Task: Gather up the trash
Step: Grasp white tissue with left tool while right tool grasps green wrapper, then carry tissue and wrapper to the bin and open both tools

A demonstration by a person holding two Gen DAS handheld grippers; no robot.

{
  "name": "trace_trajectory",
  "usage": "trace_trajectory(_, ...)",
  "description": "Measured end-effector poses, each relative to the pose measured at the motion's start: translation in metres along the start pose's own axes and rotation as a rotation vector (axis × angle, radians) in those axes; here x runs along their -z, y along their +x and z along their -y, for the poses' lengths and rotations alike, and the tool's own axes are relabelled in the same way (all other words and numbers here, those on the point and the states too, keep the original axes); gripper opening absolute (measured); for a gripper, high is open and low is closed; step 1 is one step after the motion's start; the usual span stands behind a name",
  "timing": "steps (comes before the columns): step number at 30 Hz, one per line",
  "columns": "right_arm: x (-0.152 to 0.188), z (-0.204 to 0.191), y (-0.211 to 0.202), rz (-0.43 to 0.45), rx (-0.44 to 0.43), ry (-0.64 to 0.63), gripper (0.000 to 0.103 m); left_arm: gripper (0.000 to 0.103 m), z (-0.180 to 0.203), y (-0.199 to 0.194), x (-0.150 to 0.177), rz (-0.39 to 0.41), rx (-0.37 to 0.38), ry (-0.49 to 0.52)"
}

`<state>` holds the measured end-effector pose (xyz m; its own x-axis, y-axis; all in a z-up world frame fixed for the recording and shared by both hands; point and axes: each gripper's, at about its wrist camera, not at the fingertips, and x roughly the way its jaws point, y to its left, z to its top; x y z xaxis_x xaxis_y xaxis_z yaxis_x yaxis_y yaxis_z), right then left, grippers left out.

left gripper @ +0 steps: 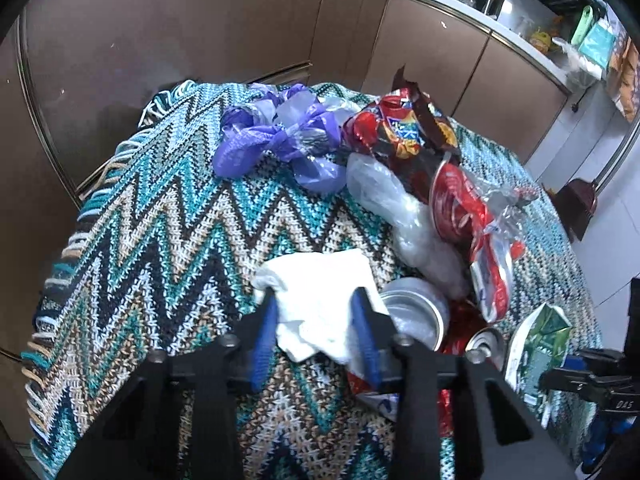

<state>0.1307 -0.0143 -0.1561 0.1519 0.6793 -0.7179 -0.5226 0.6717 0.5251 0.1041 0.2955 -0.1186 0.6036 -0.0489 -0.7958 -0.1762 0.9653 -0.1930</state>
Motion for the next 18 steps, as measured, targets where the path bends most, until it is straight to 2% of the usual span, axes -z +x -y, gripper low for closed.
trace_trajectory(1, 0.0, -0.001, -0.001, 0.003, 0.003, -0.006, 0.025, 0.016, -0.001, -0.001, 0.0, 0.004, 0.005, -0.01)
trace_trajectory(4, 0.002, -0.004, -0.005, 0.022, 0.01, -0.024, 0.025, 0.009, -0.006, -0.007, 0.0, 0.024, 0.021, -0.041)
trace_trajectory(11, 0.014, -0.013, -0.032, 0.082, 0.023, -0.046, 0.02, 0.006, -0.004, -0.043, 0.003, 0.093, 0.033, -0.054)
trace_trajectory(18, 0.032, -0.019, -0.071, 0.171, 0.033, -0.049, 0.018, 0.006, 0.029, -0.096, 0.008, 0.167, 0.049, 0.007)
